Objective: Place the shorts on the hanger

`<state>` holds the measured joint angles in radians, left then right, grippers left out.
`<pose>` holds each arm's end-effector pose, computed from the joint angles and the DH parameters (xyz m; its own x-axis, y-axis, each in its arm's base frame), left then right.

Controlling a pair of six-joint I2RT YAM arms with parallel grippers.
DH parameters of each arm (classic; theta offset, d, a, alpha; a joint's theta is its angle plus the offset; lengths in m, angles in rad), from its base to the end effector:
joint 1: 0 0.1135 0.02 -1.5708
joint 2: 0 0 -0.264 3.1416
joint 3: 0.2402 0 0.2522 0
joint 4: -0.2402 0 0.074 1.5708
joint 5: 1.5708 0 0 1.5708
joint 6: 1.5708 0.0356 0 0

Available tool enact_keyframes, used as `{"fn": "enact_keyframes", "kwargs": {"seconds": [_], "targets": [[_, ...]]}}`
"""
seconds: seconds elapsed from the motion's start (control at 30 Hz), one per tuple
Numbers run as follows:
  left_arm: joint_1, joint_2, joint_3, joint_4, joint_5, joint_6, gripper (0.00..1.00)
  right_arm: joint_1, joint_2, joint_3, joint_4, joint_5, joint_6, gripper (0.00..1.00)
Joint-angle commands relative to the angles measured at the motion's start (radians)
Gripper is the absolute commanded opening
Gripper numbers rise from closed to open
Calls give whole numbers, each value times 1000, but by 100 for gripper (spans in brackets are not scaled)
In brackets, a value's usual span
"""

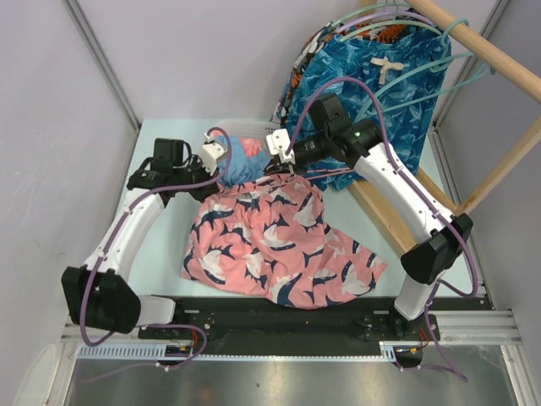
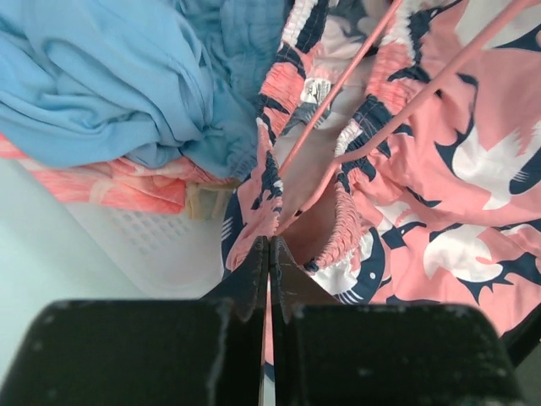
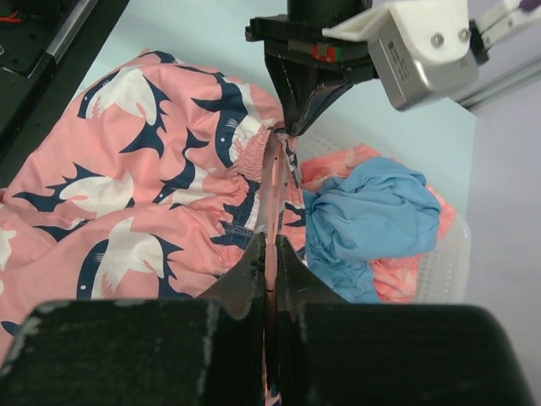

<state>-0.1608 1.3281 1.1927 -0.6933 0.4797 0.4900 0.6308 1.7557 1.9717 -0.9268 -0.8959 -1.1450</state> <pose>0.2725 -0.0608 0.3183 -0.4302 0.4927 -0.7564 0.7394 0.6730 0.0179 0.2807 0.2394 0.4213 0.5531 -0.3007 -0.7769 -0.8294 -0.2862 -0.4798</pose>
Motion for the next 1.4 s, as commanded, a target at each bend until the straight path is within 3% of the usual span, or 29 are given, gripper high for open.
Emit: {"fn": "enact_keyframes", "kwargs": {"seconds": [0.0, 0.17, 0.4, 0.47, 0.5, 0.57, 0.63, 0.7, 0.73, 0.8, 0.87, 1.07, 1.23, 1.37], "targets": [[-9, -99, -15, 51, 56, 53, 0, 10, 18, 68, -17, -64, 16, 0], [-19, -156, -18, 37, 120, 84, 0, 20, 22, 81, 42, -92, 65, 0], [-54, -205, -13, -14, 172, 116, 3, 50, 25, 66, 256, -158, 247, 0], [-62, -216, -1, -40, 169, 105, 15, 53, 25, 52, 296, -170, 307, 0], [-57, -214, 8, -52, 160, 90, 33, 53, 28, 47, 318, -179, 321, 0], [-14, -207, 46, -109, 196, 59, 55, 56, 30, 35, 328, -187, 343, 0], [132, -195, 73, -194, 365, 79, 78, 56, 25, 21, 336, -193, 344, 0], [229, -159, 114, -277, 443, 161, 83, 58, 18, -5, 342, -193, 340, 0], [278, -147, 128, -384, 447, 297, 83, 58, 13, -14, 348, -192, 340, 0], [285, -133, 142, -475, 421, 422, 87, 60, 13, -28, 352, -195, 340, 0], [285, -145, 102, -515, 409, 531, 88, 61, 13, -30, 352, -199, 335, 0], [207, -191, -52, -384, 321, 564, 83, 64, 13, -28, 355, -209, 337, 0], [132, -242, -162, -81, 299, 446, 62, 73, 7, -34, 345, -219, 332, 0], [63, -270, -225, 31, 292, 429, 46, 83, 4, -45, 347, -222, 334, 0]]}}
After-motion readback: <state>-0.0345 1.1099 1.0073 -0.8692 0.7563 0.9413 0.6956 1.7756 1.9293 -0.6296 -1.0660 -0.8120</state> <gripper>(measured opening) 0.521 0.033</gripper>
